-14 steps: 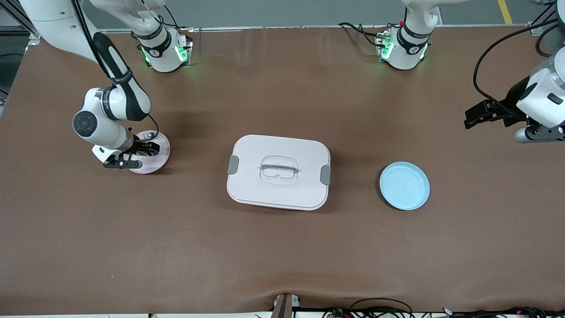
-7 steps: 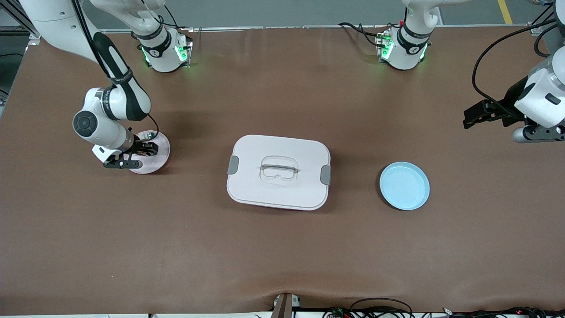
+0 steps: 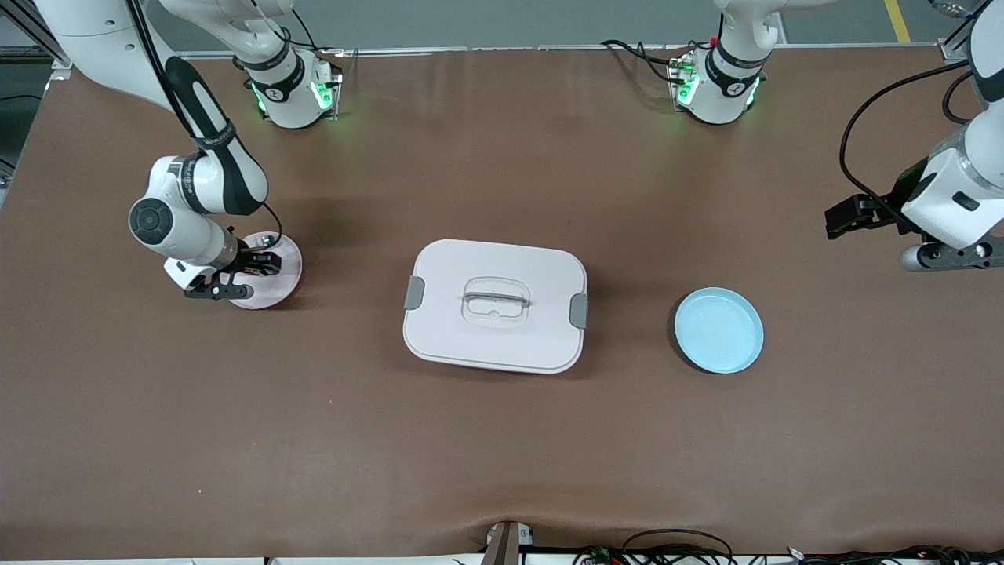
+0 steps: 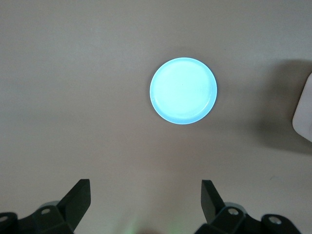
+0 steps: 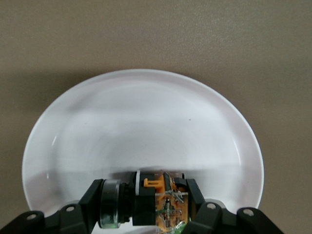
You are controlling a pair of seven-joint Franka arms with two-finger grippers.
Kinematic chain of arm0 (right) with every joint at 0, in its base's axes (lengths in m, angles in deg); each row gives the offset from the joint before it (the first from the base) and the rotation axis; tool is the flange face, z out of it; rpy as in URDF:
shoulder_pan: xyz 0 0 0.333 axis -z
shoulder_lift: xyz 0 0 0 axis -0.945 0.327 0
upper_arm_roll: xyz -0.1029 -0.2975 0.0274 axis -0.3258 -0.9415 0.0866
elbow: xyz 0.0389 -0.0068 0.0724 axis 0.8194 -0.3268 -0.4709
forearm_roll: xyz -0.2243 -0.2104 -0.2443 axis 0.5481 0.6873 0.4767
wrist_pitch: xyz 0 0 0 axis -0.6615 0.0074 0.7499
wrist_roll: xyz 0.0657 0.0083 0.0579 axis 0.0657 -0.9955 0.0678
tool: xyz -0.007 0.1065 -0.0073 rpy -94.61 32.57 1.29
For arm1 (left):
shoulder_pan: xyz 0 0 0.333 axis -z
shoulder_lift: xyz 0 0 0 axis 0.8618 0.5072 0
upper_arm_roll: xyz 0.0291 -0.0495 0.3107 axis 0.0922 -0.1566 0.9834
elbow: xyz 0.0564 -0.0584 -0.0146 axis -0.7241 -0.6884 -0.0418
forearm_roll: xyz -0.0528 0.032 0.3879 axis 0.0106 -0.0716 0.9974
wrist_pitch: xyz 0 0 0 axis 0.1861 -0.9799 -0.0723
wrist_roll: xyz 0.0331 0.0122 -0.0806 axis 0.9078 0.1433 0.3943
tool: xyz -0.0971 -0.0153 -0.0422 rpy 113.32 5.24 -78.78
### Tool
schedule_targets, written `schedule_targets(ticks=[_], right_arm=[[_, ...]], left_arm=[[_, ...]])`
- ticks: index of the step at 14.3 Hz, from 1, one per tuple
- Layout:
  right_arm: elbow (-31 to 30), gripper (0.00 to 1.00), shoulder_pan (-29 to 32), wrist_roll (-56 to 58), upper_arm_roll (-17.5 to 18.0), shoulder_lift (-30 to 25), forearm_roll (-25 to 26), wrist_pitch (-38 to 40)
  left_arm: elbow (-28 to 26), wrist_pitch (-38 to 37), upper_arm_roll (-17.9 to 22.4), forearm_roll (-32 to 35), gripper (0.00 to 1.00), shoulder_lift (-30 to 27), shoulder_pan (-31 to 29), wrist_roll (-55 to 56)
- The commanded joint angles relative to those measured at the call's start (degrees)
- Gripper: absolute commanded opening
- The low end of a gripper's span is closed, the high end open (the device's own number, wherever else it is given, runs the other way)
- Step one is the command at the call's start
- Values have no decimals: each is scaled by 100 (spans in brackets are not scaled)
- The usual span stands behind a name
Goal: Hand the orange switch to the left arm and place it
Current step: 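Lift the switch with the right gripper over the box while the left gripper approaches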
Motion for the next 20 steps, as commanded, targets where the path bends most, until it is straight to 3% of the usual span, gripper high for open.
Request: schedule_targets(ticks=[1, 8, 13, 18, 20], right_arm=[[200, 28, -52, -97, 18, -375, 16, 605], [1210, 28, -367, -631, 35, -815, -1, 2441], [2326, 28, -676, -1238, 35, -806, -27, 3874], [4214, 28, -1527, -2547, 27, -710, -230, 5921], [4630, 28, -1843, -3073, 27, -648, -352, 6135]], left_arm=[[112, -70, -21, 63, 100, 34, -47, -78], [138, -44, -29, 28, 100, 104, 120, -86], [68, -88, 23, -1009, 100, 86, -135, 19], [24, -88, -195, -1018, 100, 51, 23, 1246], [50, -79, -432, -1018, 100, 86, 84, 1774]])
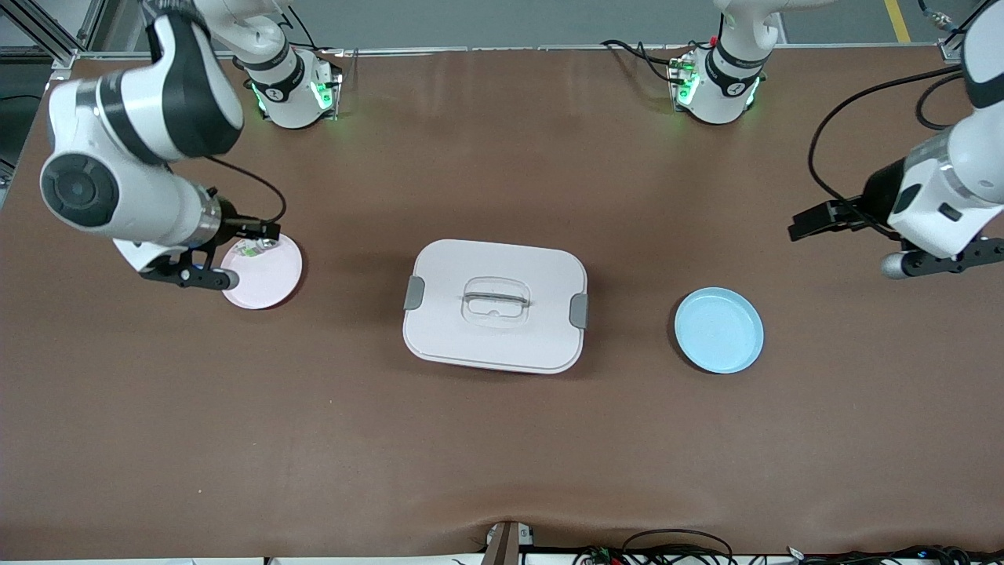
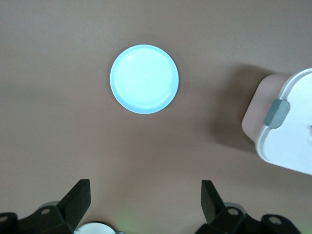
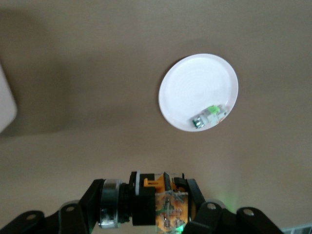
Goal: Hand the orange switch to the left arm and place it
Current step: 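Lift the switch with the right gripper over the box while the left gripper approaches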
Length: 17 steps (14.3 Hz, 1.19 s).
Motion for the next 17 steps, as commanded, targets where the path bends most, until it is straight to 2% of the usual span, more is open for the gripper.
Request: schedule_targets(ticks=[1, 3, 8, 11, 17], right_arm=[[632, 28, -470, -823, -56, 197, -255, 305], [799, 28, -691, -1448, -56, 249, -623, 296], [1291, 28, -814, -3109, -56, 574, -2284, 235], [1651, 28, -990, -3847, -56, 846, -2838, 121], [1740, 29, -1508, -5255, -56, 1102, -3735, -1327]], left_arm=[[73, -35, -291, -52, 100, 27, 79, 713], [81, 1, -362, -122, 100, 45, 123, 1109], [108, 9, -371, -526, 100, 107, 132, 1242], [108, 18, -371, -773, 100, 176, 132, 1313], [187, 18, -362, -607, 100, 318, 106, 1014]])
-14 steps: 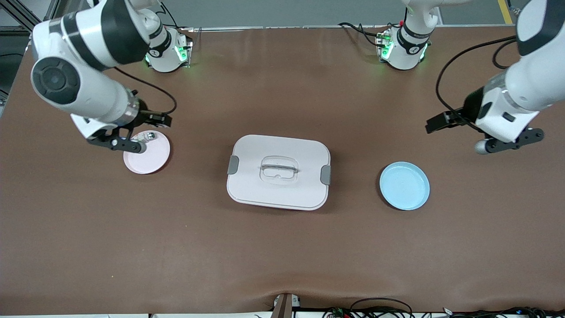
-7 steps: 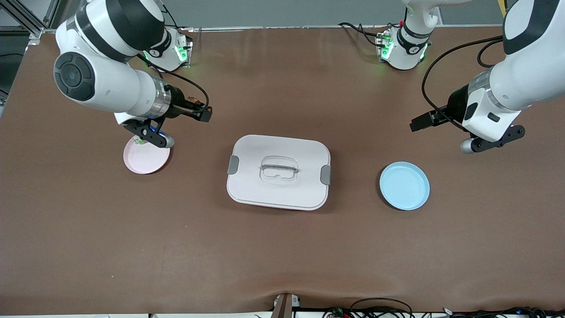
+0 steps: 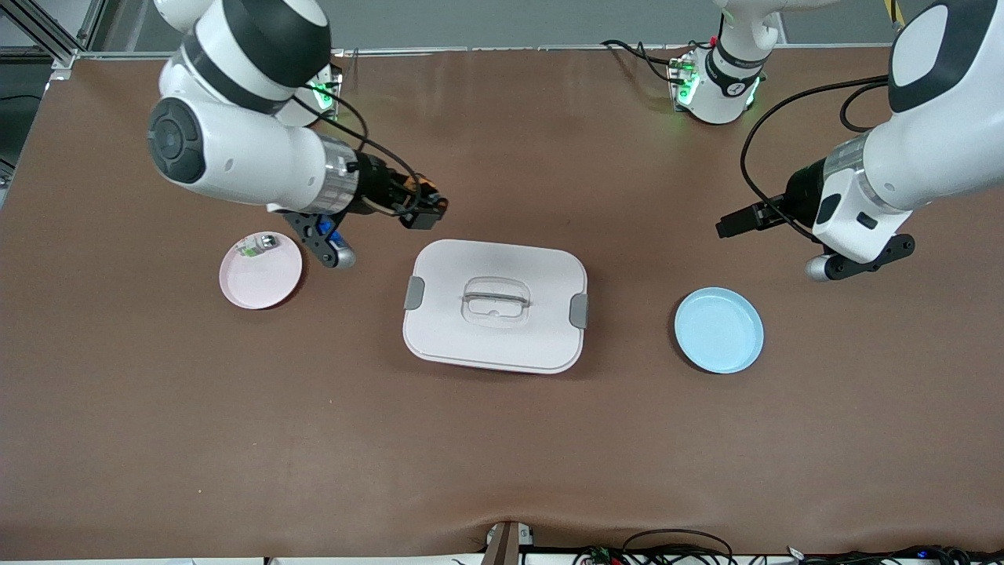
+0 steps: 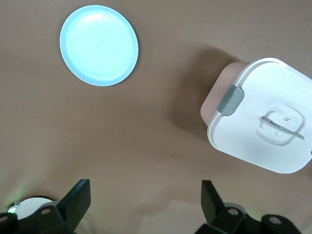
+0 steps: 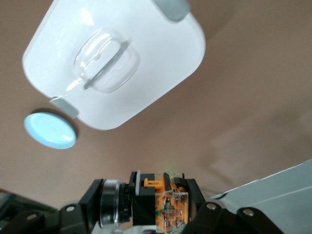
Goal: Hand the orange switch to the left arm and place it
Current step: 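Lift the switch with the right gripper over the box while the left gripper approaches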
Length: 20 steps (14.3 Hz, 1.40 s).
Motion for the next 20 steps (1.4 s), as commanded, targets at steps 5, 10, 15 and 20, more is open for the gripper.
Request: schedule_targets(ticks=[5, 10, 15, 20], right_arm=[[229, 29, -486, -975, -60, 421, -1122, -1333], [221, 30, -820, -1459, -60, 615, -1422, -2379], [221, 30, -1241, -1705, -60, 887, -1643, -3276], [221, 30, -1304, -1705, -60, 932, -1660, -3436]], left_arm=[[152, 37, -9, -530, 100, 190, -22, 175], [-59, 477, -106, -805, 100, 120, 21, 202], [-506, 924, -448, -1508, 100, -468, 13, 543], [-1323, 2178, -1035, -1465, 100, -970, 13, 572]])
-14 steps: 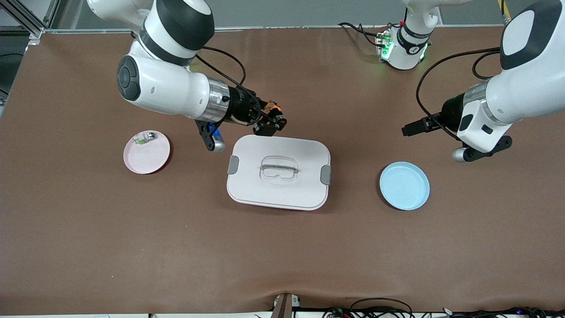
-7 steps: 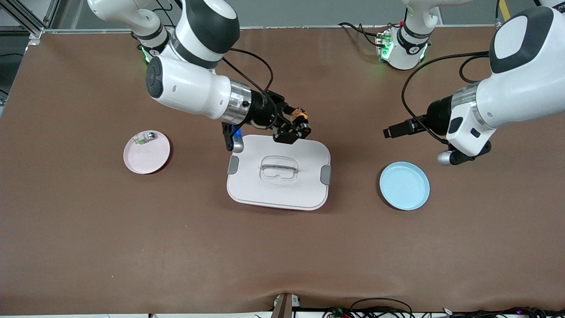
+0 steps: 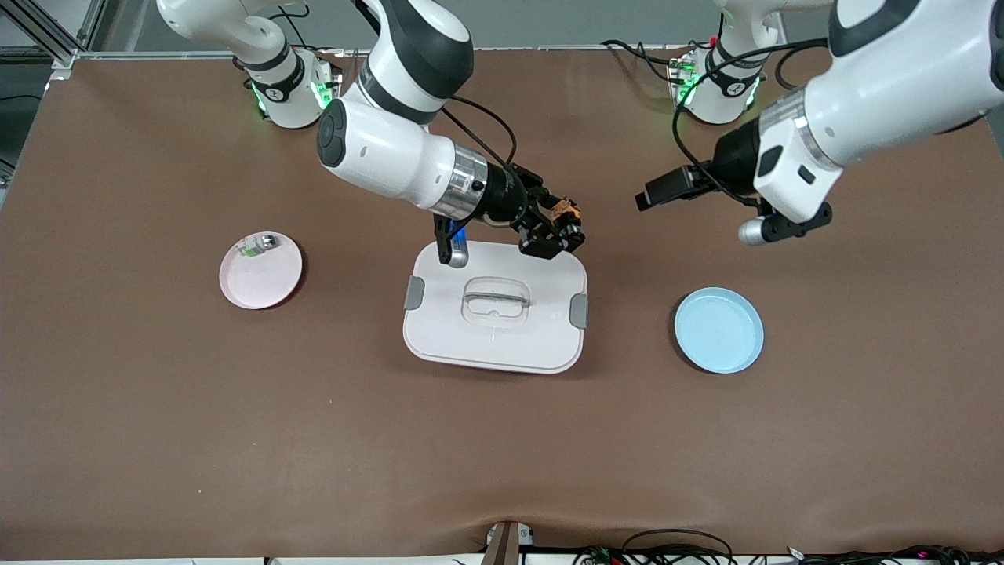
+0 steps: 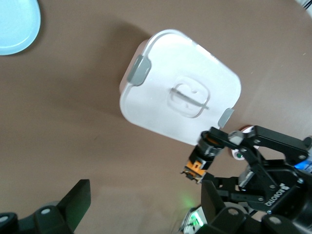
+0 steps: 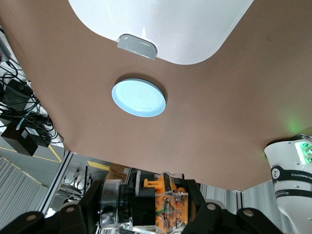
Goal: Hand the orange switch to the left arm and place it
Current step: 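Grasp the orange switch with the left gripper above the white box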
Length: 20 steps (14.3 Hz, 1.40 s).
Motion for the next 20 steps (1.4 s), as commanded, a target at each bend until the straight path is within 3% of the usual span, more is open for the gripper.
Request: schedule_targets(ticks=[1, 3, 6, 12, 16, 20], right_arm=[[201, 30, -27, -81, -56, 80, -129, 19], [201, 30, -27, -73, -56, 80, -129, 19], [201, 30, -27, -81, -56, 80, -129, 19], [201, 30, -27, -73, -56, 80, -129, 19], [201, 30, -27, -73, -56, 80, -129, 27], [201, 30, -27, -81, -56, 88, -129, 19]], left_arm=[[-698, 959, -482, -8, 100, -318, -47, -101], [-848, 1426, -686, 45, 100, -282, -47, -362], [-927, 1454, -906, 36, 99, -308, -47, -944], [-1331, 2481, -1011, -25, 90, -282, -20, -1032], [-1437, 2535, -1108, -25, 78, -291, -12, -1033], [-1507, 2728, -1126, -25, 78, -273, -20, -1294]])
